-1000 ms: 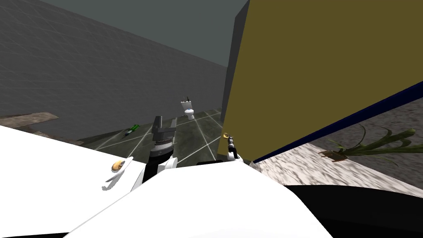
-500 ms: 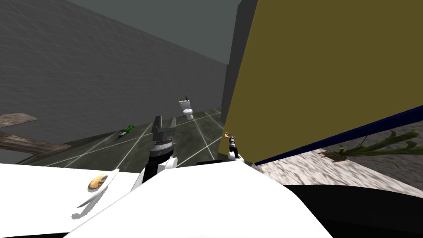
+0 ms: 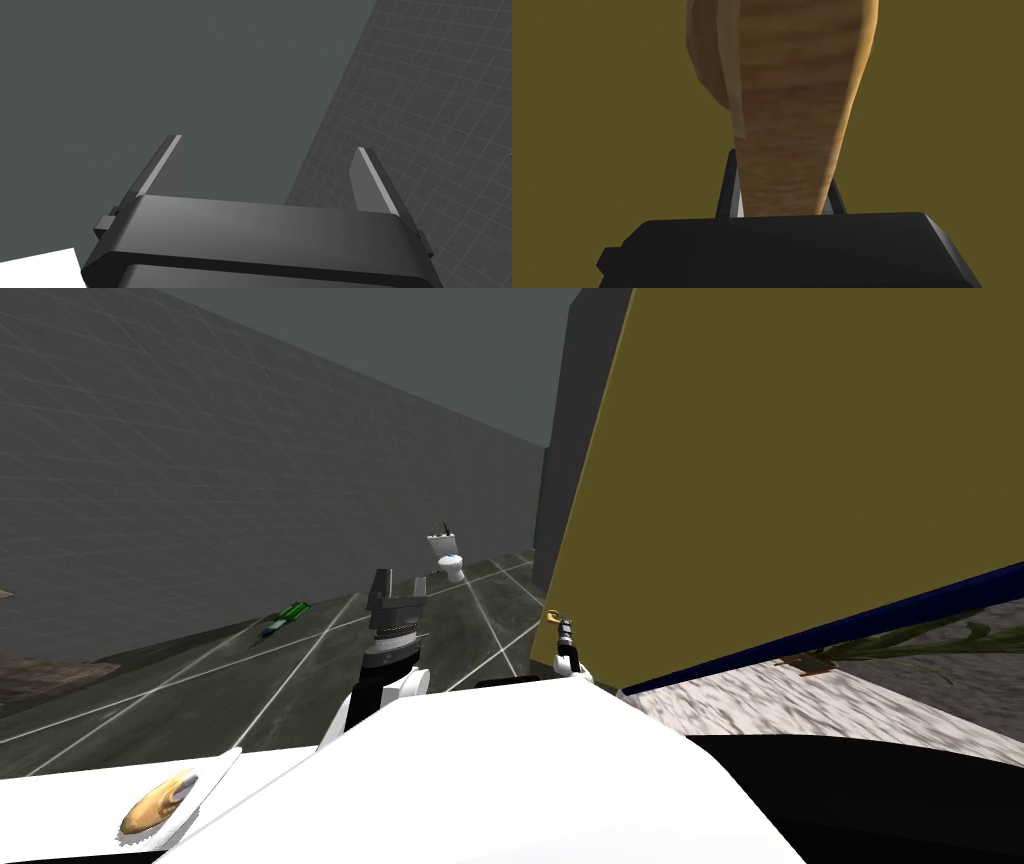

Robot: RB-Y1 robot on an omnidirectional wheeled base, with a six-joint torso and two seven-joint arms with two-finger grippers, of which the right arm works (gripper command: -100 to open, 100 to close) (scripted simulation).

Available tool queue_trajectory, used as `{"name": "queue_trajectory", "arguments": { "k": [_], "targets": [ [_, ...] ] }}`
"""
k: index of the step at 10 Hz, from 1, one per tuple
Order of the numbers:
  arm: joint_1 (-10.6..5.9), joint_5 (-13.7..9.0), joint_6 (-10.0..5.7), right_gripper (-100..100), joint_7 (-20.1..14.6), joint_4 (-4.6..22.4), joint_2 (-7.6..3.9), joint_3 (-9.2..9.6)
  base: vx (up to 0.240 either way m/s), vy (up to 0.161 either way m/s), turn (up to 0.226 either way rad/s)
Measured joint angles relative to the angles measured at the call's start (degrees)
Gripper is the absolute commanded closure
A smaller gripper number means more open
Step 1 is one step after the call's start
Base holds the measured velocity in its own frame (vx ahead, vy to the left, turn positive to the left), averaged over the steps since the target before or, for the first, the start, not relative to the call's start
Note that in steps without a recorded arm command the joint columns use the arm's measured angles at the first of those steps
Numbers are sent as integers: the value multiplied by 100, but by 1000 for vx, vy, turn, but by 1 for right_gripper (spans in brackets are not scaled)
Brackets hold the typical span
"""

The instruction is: Push the door open

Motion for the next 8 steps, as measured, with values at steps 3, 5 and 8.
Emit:
{"name": "queue_trajectory", "arguments": {
  "k": [3, 5, 8],
  "targets": [
    [98, -59, 95, 100, 66, -192, 57, -114, 153, 44, -62],
    [97, -116, 50, 100, 75, -142, 54, -219, 161, 50, -60],
    [140, -194, 72, 100, 129, -206, 83, -369, 143, 33, -49]
  ]
}}
